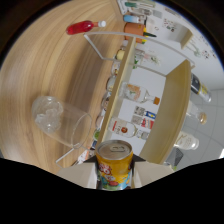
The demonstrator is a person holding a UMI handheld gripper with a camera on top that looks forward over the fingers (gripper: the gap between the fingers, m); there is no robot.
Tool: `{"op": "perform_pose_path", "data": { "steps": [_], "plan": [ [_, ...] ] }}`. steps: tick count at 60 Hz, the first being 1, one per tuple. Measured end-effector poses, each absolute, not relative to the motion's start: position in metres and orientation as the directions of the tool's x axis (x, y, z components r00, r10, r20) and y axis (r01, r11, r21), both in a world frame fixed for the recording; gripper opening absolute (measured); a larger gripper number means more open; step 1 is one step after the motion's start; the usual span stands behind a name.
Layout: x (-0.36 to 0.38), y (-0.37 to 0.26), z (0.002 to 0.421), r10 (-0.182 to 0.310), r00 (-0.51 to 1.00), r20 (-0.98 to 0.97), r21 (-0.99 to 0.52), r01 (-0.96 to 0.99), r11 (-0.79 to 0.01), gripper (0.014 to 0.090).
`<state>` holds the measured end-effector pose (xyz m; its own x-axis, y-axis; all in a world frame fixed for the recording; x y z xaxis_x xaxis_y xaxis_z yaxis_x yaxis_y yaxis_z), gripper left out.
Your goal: Make me a cup of Vodka Sunrise.
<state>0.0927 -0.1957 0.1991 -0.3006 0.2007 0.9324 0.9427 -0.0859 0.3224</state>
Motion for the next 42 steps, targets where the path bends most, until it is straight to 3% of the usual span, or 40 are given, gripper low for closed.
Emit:
{"op": "perform_pose_path", "data": {
  "steps": [11, 22, 27, 34, 42],
  "plan": [
    [0.081, -0.195, 0.192, 0.202, -0.494, 0.845, 0.507, 0.862, -0.015, 0.0508],
    [0.079, -0.197, 0.196, 0.205, -0.433, 0.878, 0.447, 0.894, -0.023, 0.0509],
    [0.076, -0.200, 0.215, 0.183, -0.279, 0.943, 0.293, 0.955, -0.055, 0.0508],
    [0.068, -0.211, 0.252, 0.123, 0.093, 0.988, -0.087, 0.995, -0.054, 0.0511],
    [0.071, -0.222, 0.288, 0.114, 0.518, 0.848, -0.518, 0.855, -0.029, 0.0511]
  ]
}}
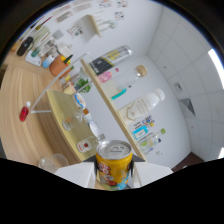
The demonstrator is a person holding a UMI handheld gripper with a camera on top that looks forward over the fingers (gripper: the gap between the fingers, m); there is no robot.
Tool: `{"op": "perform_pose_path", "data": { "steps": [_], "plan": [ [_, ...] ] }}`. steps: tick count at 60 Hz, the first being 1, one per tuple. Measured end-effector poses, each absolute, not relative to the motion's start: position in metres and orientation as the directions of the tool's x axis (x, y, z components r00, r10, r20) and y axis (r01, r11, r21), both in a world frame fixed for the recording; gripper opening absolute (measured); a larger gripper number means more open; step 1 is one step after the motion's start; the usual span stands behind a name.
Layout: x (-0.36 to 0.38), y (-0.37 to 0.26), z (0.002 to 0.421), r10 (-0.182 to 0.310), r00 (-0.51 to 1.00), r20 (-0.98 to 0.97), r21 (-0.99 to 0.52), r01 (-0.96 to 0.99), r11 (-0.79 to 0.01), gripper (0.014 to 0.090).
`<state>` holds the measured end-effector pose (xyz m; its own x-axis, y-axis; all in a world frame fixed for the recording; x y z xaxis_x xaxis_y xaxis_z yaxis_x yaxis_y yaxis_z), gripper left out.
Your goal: Make me a cup of Vodka Sunrise.
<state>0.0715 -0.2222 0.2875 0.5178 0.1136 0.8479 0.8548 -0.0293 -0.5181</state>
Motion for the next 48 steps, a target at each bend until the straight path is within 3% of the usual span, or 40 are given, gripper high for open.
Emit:
{"op": "perform_pose_path", "data": {
  "steps": [8, 15, 30, 48],
  "plan": [
    [0.113, -0.236, 0.312, 0.065, 0.848, 0.526, -0.848, 0.529, -0.035, 0.0514],
    [0.164, -0.240, 0.304, 0.027, 0.966, 0.258, -0.965, 0.259, -0.045, 0.0514],
    [0.250, -0.228, 0.192, -0.050, 0.999, -0.022, -0.981, -0.031, -0.192, 0.0515],
    [0.264, -0.212, 0.073, -0.042, 0.996, -0.082, -0.915, -0.092, -0.393, 0.0515]
  ]
}}
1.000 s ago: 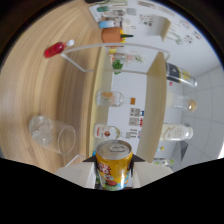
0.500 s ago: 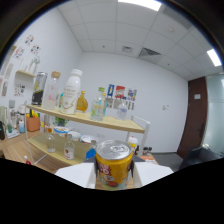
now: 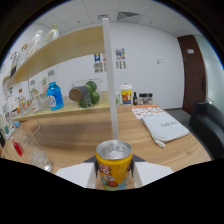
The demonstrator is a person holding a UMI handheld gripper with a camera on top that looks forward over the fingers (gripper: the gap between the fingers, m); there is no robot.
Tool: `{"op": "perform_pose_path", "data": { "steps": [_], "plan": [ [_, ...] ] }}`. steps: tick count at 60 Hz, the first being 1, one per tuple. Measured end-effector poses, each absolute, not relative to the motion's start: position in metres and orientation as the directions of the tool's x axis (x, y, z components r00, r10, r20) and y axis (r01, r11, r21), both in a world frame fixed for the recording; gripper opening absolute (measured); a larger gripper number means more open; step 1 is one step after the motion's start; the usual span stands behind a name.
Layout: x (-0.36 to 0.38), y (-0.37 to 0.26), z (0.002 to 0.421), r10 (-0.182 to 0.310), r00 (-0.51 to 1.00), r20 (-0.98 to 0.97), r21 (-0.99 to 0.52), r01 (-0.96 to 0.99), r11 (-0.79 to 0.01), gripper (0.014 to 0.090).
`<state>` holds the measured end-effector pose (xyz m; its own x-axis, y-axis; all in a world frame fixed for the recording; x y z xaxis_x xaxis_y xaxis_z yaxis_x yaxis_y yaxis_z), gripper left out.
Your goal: Make me a cup of Vodka Sunrise.
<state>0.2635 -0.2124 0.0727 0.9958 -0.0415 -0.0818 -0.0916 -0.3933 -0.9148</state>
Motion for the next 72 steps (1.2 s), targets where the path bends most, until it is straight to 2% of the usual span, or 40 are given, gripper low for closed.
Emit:
{"op": "perform_pose_path", "data": {
  "steps": [10, 22, 37, 40, 45, 47, 55, 62, 68, 72],
  "plan": [
    [0.263, -0.209, 0.048, -0.033, 0.997, -0.077, -0.893, -0.083, -0.443, 0.0518],
    [0.262, -0.212, 0.047, -0.025, 0.998, -0.053, -0.893, -0.058, -0.447, 0.0528],
    [0.264, -0.227, 0.039, -0.054, 0.998, -0.011, -0.874, -0.036, -0.485, 0.0543],
    [0.266, -0.229, 0.038, -0.073, 0.997, 0.005, -0.861, -0.033, -0.508, 0.0595],
    [0.271, -0.234, 0.050, -0.109, 0.993, 0.044, -0.858, -0.018, -0.513, 0.0811],
    [0.271, -0.238, 0.059, -0.124, 0.991, 0.058, -0.861, -0.013, -0.508, 0.0868],
    [0.248, -0.260, 0.109, -0.137, 0.987, 0.084, -0.882, 0.010, -0.471, 0.0855],
    [0.204, -0.284, 0.146, -0.104, 0.993, 0.057, -0.908, 0.009, -0.419, 0.0856],
    [0.156, -0.307, 0.157, -0.075, 0.997, 0.014, -0.920, -0.016, -0.391, 0.0852],
    [0.122, -0.317, 0.153, -0.055, 0.998, -0.015, -0.915, -0.036, -0.401, 0.0853]
  ]
}}
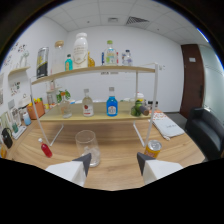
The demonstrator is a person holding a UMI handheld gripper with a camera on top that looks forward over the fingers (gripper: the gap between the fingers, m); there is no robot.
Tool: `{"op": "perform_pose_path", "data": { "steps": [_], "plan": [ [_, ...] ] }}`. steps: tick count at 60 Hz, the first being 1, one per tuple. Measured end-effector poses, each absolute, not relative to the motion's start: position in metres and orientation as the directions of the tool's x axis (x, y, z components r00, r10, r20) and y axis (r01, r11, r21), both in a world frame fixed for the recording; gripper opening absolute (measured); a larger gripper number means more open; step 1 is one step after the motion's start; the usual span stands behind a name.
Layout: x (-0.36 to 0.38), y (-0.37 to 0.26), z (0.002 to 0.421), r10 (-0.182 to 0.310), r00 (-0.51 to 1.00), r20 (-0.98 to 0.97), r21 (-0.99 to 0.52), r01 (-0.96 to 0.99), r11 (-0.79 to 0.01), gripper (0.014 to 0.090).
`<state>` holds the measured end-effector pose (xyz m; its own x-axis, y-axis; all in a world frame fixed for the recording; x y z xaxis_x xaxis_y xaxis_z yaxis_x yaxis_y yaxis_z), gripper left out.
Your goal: Make me a cup of Vodka Sunrise.
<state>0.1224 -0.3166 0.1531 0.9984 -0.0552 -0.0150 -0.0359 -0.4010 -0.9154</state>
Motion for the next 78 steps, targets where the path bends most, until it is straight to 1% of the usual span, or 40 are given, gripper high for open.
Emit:
{"op": "perform_pose_path", "data": {
  "steps": [7, 12, 19, 26, 31, 35, 37, 45, 48, 53, 57, 63, 68, 78],
  "plan": [
    [0.075, -0.327, 0.137, -0.029, 0.999, -0.036, -0.903, -0.045, -0.427, 0.0856],
    [0.044, -0.319, 0.139, -0.012, 0.999, -0.048, -0.902, -0.049, -0.430, 0.0856],
    [0.007, -0.289, 0.166, 0.020, 0.997, -0.076, -0.925, -0.063, -0.374, 0.0856],
    [-0.022, -0.243, 0.194, 0.048, 0.996, -0.075, -0.945, -0.056, -0.322, 0.0857],
    [-0.038, -0.207, 0.207, 0.061, 0.995, -0.074, -0.954, -0.053, -0.296, 0.0857],
    [-0.046, -0.179, 0.213, 0.064, 0.996, -0.066, -0.958, -0.045, -0.284, 0.0839],
    [-0.048, -0.166, 0.213, 0.061, 0.996, -0.060, -0.959, -0.041, -0.280, 0.0826],
    [-0.052, -0.127, 0.201, 0.039, 0.999, -0.037, -0.950, -0.023, -0.311, 0.0715],
    [-0.056, -0.117, 0.197, 0.047, 0.998, -0.039, -0.947, -0.022, -0.320, 0.0641],
    [-0.054, -0.108, 0.189, 0.034, 0.999, -0.028, -0.944, -0.015, -0.329, 0.0473],
    [-0.051, -0.106, 0.184, 0.018, 1.000, -0.018, -0.940, -0.010, -0.340, 0.0372],
    [-0.052, -0.106, 0.185, 0.023, 1.000, -0.011, -0.942, -0.003, -0.336, 0.0367],
    [-0.055, -0.107, 0.187, 0.050, 0.999, -0.006, -0.944, 0.011, -0.329, 0.0360],
    [-0.059, -0.119, 0.204, 0.084, 0.996, 0.021, -0.953, 0.045, -0.299, 0.0358]
  ]
}}
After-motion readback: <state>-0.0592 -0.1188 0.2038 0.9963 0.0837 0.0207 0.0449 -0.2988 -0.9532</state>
